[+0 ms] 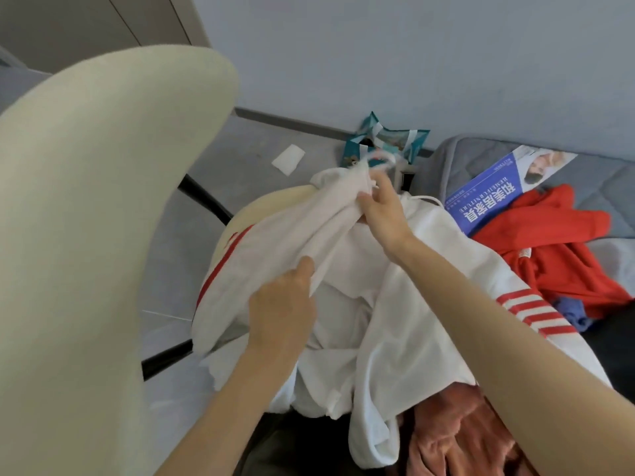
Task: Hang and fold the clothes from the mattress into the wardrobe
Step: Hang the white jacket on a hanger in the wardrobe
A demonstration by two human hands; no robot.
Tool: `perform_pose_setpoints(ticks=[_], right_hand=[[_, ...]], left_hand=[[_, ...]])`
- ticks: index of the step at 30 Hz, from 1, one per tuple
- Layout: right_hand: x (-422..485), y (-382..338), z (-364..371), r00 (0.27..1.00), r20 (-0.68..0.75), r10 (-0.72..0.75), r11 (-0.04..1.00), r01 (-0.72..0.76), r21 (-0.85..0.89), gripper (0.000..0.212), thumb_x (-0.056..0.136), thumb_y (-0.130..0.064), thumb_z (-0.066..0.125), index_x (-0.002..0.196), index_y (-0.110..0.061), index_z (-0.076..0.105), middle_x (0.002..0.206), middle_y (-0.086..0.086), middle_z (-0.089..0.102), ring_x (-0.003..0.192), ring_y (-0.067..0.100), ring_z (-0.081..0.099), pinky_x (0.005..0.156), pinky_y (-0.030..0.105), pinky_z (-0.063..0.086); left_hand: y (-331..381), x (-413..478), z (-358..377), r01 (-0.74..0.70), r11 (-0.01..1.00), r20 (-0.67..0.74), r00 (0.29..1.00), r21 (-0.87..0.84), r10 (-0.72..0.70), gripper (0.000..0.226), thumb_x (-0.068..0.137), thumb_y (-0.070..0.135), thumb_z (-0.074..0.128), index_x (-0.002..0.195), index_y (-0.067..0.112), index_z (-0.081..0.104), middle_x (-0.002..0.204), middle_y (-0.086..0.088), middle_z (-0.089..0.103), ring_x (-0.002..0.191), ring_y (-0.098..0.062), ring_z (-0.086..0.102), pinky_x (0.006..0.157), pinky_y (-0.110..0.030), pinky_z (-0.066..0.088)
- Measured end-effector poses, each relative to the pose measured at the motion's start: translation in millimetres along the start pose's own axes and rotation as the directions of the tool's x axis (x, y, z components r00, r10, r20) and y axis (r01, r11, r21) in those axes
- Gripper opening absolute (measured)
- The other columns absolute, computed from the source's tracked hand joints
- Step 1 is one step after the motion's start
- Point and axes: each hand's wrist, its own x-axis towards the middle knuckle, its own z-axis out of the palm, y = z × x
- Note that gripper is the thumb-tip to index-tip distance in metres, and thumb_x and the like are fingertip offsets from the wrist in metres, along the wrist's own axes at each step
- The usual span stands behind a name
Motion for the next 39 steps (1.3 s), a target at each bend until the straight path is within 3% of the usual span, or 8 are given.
perform_pose_setpoints(ticks=[6, 10, 17, 26, 29, 32, 35, 39], right_hand=[[-12, 42, -42, 0.963, -0.012, 0.269, 0.800, -0.230, -0.555, 0.039, 0.097, -0.019, 0.045, 0.136, -0.012, 0.042, 0.131, 0.010, 0.052, 0.117, 0.028, 0.051, 0.095, 0.031, 0.039], [-35, 81, -69, 0.980, -0.037, 0.195, 0.587, -0.147, -0.796, 0.042, 0.093, -0.011, 0.046, 0.134, -0.007, 0.041, 0.133, 0.017, 0.045, 0.121, 0.035, 0.047, 0.099, 0.038, 0.036], [-42, 97, -87, 0.984, -0.148, 0.103, 0.461, -0.179, -0.869, 0.054, 0.091, -0.036, 0.053, 0.137, -0.013, 0.037, 0.140, 0.007, 0.040, 0.127, 0.028, 0.041, 0.098, 0.042, 0.036], [-32, 101, -87, 0.962, -0.244, 0.125, 0.398, -0.273, -0.876, 0.029, 0.096, -0.017, 0.041, 0.123, -0.007, 0.043, 0.125, 0.015, 0.053, 0.114, 0.034, 0.053, 0.083, 0.038, 0.039], [-40, 88, -92, 0.968, -0.250, 0.018, 0.640, -0.203, -0.741, 0.022, 0.098, -0.023, 0.040, 0.107, -0.007, 0.052, 0.101, 0.012, 0.060, 0.095, 0.032, 0.056, 0.074, 0.033, 0.035], [-45, 61, -92, 0.950, -0.307, 0.058, 0.961, -0.137, -0.241, 0.015, 0.095, -0.018, 0.049, 0.081, -0.015, 0.054, 0.076, -0.002, 0.055, 0.068, 0.015, 0.050, 0.065, 0.027, 0.038], [-51, 36, -91, 0.958, -0.200, 0.205, 0.972, -0.176, 0.155, 0.020, 0.096, -0.013, 0.052, 0.076, -0.017, 0.053, 0.059, -0.005, 0.048, 0.052, 0.008, 0.042, 0.055, 0.021, 0.035], [-58, 30, -86, 0.949, -0.150, 0.277, 0.947, -0.243, 0.211, 0.022, 0.097, -0.019, 0.053, 0.075, -0.021, 0.054, 0.052, -0.011, 0.048, 0.053, 0.006, 0.041, 0.060, 0.022, 0.033]], left_hand=[[23, 4, 59, 0.129, 0.940, 0.492, 0.870, -0.315, 0.046, 0.066, 0.093, 0.036, 0.053, 0.146, 0.016, 0.019, 0.132, -0.010, 0.044, 0.117, -0.029, 0.048, 0.094, -0.039, 0.044], [42, -11, 99, -0.072, 0.923, 0.197, 0.968, -0.377, 0.156, 0.037, 0.095, 0.016, 0.046, 0.132, 0.020, 0.047, 0.117, -0.004, 0.046, 0.107, -0.022, 0.046, 0.089, -0.034, 0.045], [72, -17, 136, 0.226, 0.738, 0.495, 0.853, -0.636, 0.166, 0.027, 0.097, 0.024, 0.046, 0.117, 0.017, 0.063, 0.105, -0.002, 0.069, 0.095, -0.015, 0.063, 0.084, -0.028, 0.048], [81, -21, 123, 0.118, 0.678, 0.448, 0.830, -0.725, 0.334, 0.022, 0.089, 0.026, 0.063, 0.109, 0.016, 0.063, 0.069, 0.010, 0.052, 0.058, 0.002, 0.047, 0.056, -0.010, 0.036], [85, -24, 115, 0.198, 0.612, 0.483, 0.804, -0.766, 0.346, 0.022, 0.088, 0.033, 0.064, 0.106, 0.021, 0.060, 0.081, 0.017, 0.054, 0.071, 0.004, 0.050, 0.064, -0.006, 0.038], [89, -30, 106, 0.257, 0.500, 0.467, 0.810, -0.827, 0.356, 0.045, 0.090, 0.035, 0.062, 0.129, 0.025, 0.043, 0.110, 0.024, 0.051, 0.097, 0.014, 0.049, 0.082, -0.002, 0.039], [94, -32, 105, 0.285, 0.508, 0.466, 0.842, -0.813, 0.272, 0.069, 0.092, 0.041, 0.057, 0.148, 0.028, 0.020, 0.141, 0.012, 0.028, 0.127, -0.004, 0.034, 0.108, -0.019, 0.028], [92, -36, 100, 0.475, 0.336, 0.558, 0.799, -0.814, 0.223, 0.033, 0.093, 0.038, 0.057, 0.120, 0.019, 0.057, 0.102, 0.010, 0.062, 0.096, -0.006, 0.060, 0.069, -0.003, 0.045]])
